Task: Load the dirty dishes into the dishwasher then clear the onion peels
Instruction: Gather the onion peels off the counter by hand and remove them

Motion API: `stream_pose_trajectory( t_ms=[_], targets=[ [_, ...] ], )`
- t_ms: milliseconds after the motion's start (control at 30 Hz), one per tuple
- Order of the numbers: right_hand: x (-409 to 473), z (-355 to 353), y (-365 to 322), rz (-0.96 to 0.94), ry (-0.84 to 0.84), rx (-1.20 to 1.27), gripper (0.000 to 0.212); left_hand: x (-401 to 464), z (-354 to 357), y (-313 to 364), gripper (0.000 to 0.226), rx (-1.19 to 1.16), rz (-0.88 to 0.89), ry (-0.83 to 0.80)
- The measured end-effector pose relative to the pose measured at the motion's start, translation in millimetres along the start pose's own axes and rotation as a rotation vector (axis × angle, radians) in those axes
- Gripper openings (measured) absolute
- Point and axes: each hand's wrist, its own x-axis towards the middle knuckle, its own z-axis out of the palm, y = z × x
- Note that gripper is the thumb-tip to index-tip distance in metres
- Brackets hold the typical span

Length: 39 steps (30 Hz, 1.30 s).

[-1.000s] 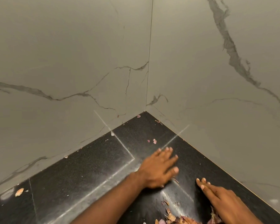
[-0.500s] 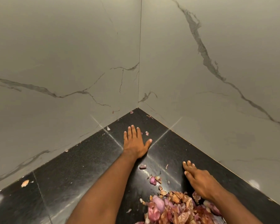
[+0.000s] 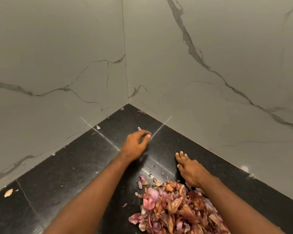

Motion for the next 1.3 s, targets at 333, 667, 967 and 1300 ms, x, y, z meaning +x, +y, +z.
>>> stream_pose_trajectory(
  t_ms=[333, 667, 967, 1300],
  targets=[
    [3, 0, -1, 0.017, -0.017, -0.053, 0.061, 85, 3, -64, 0.078, 0.788, -0.18, -0.153],
    [5, -4, -6, 0.069, -0.078, -0.107, 0.062, -63, 51, -25, 0.076, 0.644, 0.342, -0.473],
    [-88, -18, 34, 0.042, 0.073, 0.386, 0.037, -136, 18, -14, 0.071, -0.122, 0.0, -0.377],
    [-216, 122, 81, 0.347, 0.538, 0.36, 0.088, -194, 82, 19, 0.075, 0.013, 0.074, -0.115]
  ],
)
